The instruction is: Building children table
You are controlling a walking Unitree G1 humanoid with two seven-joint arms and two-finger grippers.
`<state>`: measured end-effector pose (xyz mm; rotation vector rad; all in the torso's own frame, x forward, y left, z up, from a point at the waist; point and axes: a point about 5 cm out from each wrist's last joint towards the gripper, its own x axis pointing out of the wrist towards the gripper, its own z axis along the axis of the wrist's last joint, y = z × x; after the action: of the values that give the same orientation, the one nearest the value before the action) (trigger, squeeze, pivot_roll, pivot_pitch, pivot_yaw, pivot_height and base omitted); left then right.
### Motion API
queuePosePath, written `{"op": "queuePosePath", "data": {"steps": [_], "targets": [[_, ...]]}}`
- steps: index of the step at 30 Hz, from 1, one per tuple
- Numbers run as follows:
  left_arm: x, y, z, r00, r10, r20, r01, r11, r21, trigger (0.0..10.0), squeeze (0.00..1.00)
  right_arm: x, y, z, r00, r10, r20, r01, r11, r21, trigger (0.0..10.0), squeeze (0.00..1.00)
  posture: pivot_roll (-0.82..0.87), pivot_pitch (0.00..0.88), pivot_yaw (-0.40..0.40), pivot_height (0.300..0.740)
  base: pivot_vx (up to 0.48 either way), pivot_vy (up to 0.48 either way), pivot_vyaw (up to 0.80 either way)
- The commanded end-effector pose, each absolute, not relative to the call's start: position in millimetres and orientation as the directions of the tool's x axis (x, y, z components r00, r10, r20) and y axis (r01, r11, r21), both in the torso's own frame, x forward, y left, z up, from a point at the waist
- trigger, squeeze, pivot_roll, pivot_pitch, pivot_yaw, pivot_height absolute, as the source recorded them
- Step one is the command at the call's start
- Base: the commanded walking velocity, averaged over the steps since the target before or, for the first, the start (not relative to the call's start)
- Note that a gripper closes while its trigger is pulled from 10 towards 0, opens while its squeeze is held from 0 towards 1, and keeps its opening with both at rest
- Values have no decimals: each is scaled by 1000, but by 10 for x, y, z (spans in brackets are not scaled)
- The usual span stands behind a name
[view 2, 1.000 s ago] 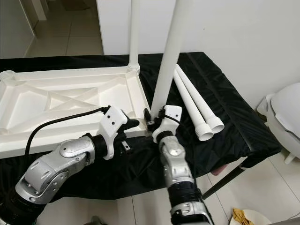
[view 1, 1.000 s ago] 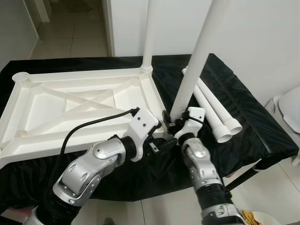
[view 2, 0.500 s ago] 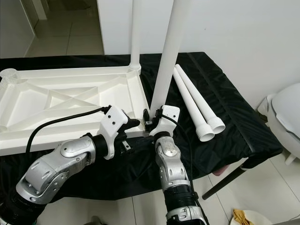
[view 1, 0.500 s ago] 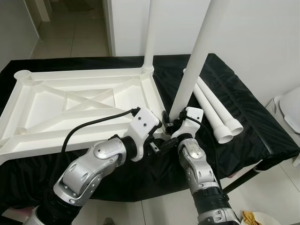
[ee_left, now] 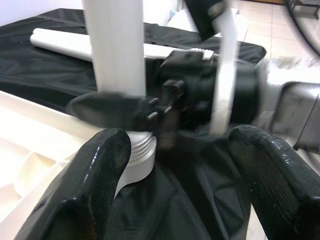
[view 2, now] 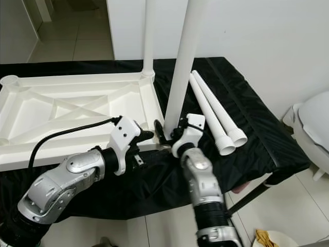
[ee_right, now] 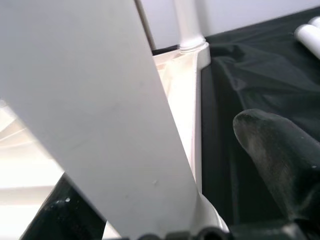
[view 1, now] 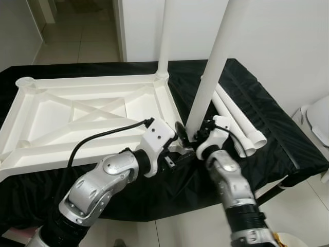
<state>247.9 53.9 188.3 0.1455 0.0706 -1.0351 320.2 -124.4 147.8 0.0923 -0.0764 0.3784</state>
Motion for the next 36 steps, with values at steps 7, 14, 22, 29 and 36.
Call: {"op": "queuePosePath", "data": {"steps": [7, 14, 22, 29, 36], "targets": [[2455, 521, 1891, 438, -889, -132, 899, 430, 86, 10000, 0, 3278, -1381, 1480, 828, 559, 40, -559, 829, -19, 10000, 0, -40, 12, -18, 740, 0, 0, 0], [2473, 531, 1915, 444, -887, -129, 896, 435, 87, 10000, 0, 3403, -1499, 1420, 753, 658, -37, -657, 746, -107, 10000, 0, -35, 21, -8, 740, 0, 0, 0], [2487, 551, 1934, 450, -883, -130, 893, 442, 90, 10000, 0, 3513, -1516, 1430, 706, 703, -85, -708, 699, -99, 10000, 0, -28, 27, 1, 740, 0, 0, 0], [2492, 546, 1952, 451, -883, -128, 892, 443, 93, 10000, 0, 3566, -1455, 1352, 652, 745, -137, -758, 644, -104, 7176, 0, -26, 29, 1, 740, 0, 0, 0], [2487, 544, 1956, 452, -883, -127, 892, 443, 92, 10000, 0, 3553, -1418, 1310, 629, 763, -148, -777, 622, -93, 0, 0, -23, 32, -1, 740, 0, 0, 0]]}}
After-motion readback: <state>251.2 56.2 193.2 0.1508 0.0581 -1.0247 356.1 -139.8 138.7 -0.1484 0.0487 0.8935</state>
